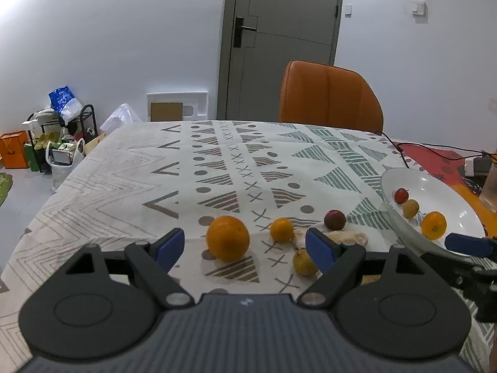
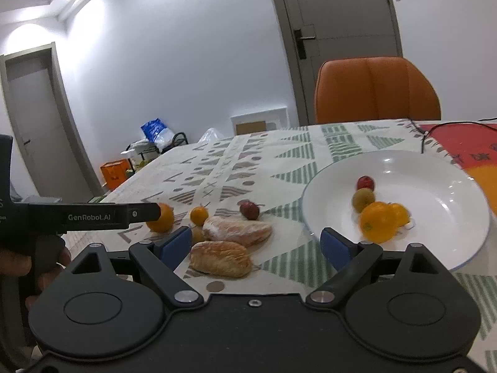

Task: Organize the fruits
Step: 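Move both open grippers back toward the bread rolls and fruit, then grasp the golden bread roll with the right gripper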

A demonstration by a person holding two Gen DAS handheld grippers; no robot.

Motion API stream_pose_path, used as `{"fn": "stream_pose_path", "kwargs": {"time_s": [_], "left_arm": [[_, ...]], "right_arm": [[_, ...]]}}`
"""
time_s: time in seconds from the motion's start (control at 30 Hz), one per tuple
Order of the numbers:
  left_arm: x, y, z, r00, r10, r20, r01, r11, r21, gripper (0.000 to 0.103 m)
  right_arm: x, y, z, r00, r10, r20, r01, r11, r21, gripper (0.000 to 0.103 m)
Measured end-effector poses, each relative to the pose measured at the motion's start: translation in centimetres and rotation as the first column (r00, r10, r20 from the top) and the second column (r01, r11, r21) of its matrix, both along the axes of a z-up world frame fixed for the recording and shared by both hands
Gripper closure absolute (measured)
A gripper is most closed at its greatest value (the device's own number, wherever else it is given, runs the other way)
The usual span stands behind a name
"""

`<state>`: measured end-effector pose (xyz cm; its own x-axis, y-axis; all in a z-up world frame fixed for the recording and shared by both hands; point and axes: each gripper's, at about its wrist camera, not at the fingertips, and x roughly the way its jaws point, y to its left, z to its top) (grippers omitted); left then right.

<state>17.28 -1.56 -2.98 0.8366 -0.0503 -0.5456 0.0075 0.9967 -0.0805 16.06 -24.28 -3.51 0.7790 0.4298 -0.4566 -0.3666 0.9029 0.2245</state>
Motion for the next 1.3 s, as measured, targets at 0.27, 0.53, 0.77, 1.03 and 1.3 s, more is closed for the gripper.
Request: {"fn": "stream_pose_path", "kwargs": {"time_s": [0.27, 0.53, 0.77, 1.03, 1.3], "left_arm": [[-0.4, 1.6, -0.5, 1.0, 0.027, -0.014, -0.027, 0.999, -0.02, 0.019], [-0.8, 3.3, -1.0, 0.998, 0.062, -0.029, -0.063, 0.997, -0.043, 0.019], [-1.0, 4.2, -1.3, 0.997, 0.073, -0.031, -0.075, 0.996, -0.055, 0.019], [-1.6, 5.5, -1.6, 0.994, 0.099, -0.037, -0.101, 0.993, -0.063, 0.019], [-1.9, 5.8, -1.8, 0.995, 0.09, -0.044, -0.093, 0.994, -0.065, 0.019]], "right_arm": [[0.6, 2.4, -0.7, 0.998, 0.035, -0.044, -0.036, 0.999, -0.022, 0.011], [1.2, 5.1, -1.5, 0.996, 0.025, -0.084, -0.031, 0.997, -0.077, 0.008], [1.5, 7.3, -2.3, 0.995, -0.007, -0.102, -0.007, 0.991, -0.133, 0.008], [2.1, 8.3, -3.0, 0.992, -0.045, -0.122, 0.023, 0.984, -0.177, 0.008], [2.3, 8.9, -3.0, 0.991, -0.091, -0.098, 0.068, 0.974, -0.217, 0.029]]}}
